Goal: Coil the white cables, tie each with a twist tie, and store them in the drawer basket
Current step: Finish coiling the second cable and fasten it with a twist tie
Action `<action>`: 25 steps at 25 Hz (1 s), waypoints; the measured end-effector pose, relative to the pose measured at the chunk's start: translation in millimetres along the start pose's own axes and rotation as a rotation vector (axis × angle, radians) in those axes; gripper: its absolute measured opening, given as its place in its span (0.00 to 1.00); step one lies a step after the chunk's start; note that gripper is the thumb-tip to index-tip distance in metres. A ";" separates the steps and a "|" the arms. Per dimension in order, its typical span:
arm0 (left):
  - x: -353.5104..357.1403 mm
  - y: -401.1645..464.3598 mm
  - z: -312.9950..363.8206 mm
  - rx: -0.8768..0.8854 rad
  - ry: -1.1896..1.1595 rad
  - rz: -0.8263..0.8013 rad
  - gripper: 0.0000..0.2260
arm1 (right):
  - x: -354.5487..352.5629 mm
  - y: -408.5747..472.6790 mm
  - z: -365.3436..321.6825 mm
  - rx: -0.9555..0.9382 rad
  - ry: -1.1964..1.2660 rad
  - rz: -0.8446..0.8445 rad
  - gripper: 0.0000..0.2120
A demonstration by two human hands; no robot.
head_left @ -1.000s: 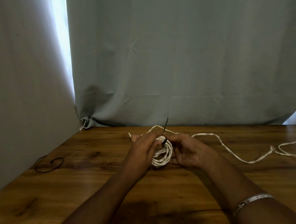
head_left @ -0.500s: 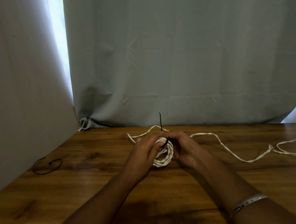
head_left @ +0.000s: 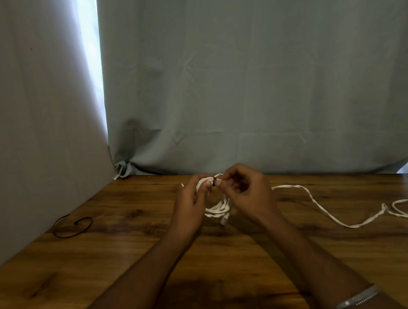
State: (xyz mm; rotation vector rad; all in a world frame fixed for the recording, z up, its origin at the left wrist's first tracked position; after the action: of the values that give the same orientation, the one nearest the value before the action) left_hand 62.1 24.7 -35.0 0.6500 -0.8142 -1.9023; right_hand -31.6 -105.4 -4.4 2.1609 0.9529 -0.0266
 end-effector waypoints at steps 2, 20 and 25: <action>-2.1 1.6 -8.1 -0.064 -0.076 0.037 0.08 | 5.7 -3.1 -3.2 -0.070 -0.198 -0.078 0.10; 7.4 2.7 -22.7 -0.437 -0.185 -0.055 0.19 | 19.6 -3.4 -13.8 -0.532 -0.943 -0.073 0.09; 1.5 1.2 -19.3 -0.551 -0.297 -0.060 0.08 | 31.9 -9.8 -13.0 -0.768 -1.044 -0.101 0.10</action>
State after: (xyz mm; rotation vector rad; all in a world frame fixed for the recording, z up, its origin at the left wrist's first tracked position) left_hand 76.0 17.7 -46.6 0.0539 -0.4119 -2.1801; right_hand -18.3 -72.8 -11.1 1.1110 0.3359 -0.6561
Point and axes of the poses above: each hand's wrist, its own y-axis towards the middle knuckle, its own x-axis out of the palm, z = x × y, the point moved 3 cm from there along y, towards the middle knuckle, and after that the axes turned 8 degrees about x, right-handed, at the moved point
